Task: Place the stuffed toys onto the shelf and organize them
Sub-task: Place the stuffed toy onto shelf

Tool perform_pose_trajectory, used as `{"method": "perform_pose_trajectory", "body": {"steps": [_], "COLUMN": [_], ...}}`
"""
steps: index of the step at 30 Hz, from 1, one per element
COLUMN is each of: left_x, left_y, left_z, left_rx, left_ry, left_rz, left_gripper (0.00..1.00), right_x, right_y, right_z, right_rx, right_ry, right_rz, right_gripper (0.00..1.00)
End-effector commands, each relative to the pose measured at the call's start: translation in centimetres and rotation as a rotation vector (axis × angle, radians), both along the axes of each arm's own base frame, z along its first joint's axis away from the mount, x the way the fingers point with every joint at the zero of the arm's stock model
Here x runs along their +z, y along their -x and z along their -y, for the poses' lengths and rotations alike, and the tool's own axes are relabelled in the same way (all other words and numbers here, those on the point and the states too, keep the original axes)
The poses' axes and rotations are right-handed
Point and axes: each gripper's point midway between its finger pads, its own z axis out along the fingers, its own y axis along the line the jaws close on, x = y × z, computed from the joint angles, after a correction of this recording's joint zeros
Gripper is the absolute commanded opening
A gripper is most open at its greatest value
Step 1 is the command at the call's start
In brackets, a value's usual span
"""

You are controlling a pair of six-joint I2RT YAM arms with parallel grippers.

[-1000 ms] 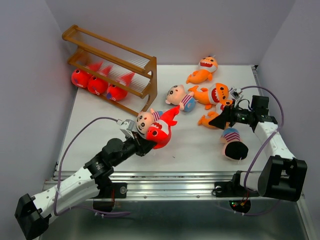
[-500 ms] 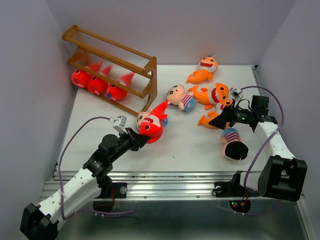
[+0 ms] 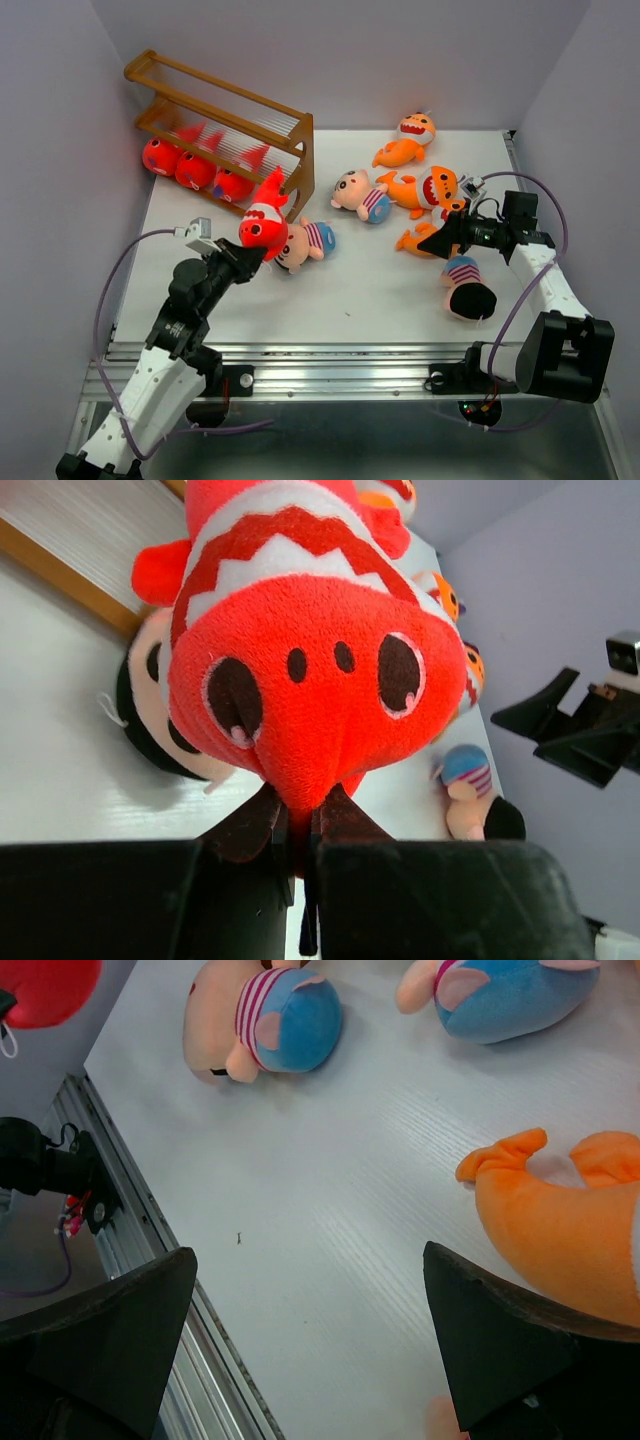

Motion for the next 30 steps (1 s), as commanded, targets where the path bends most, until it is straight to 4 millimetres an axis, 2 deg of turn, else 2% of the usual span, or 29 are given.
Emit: {"method": "perform_pose_trajectory", "body": {"steps": [1,4,8,11,12,15,16,22,30], "left_x": [4.0,3.7,2.5,1.3,0.2,-0.4,-1.3,-4.1,-4.4], "left_y": [-0.9,-1.6,-2.4,-2.9,-2.8,-3.0,-2.9,-2.9,-5.1], "left_z": [-3.0,-4.4,-4.8,-4.5,-4.3,-4.2,-4.3,-3.2,-2.0], "left_rx": [0.138,0.213,0.243,0.234,0.223,0.227,0.229,0.166,0.075], "left_ry": [-0.066,-0.091,-0.091,-0.066,-0.069,-0.044,-0.047,-0.034,-0.099], "left_rz": [0.072,0.059,0.028,0.000,-0.028,-0.031,-0.050,-0.096,-0.084], "left_gripper": [0.00,0.00,0.00,0.00,0.00,0.00,0.00,0.00,0.00], "right_x": [0.9,1.0,1.0,1.1,1.0,1.1,1.1,1.3,1.3], "right_y": [0.0,0.1,0.1,0.1,0.1,0.1,0.1,0.1,0.1], "right_z": [0.0,0.0,0.0,0.0,0.0,0.0,0.0,0.0,0.1], "right_rx": [0.015,0.015,0.013,0.014,0.014,0.014,0.014,0.013,0.007], "right_ry": [0.000,0.000,0.003,0.002,0.002,0.003,0.003,0.005,0.013], "right_rz": [0.056,0.058,0.060,0.062,0.060,0.063,0.065,0.072,0.074], "right_gripper": [1.00,1.00,1.00,1.00,1.00,1.00,1.00,1.00,1.00]}}
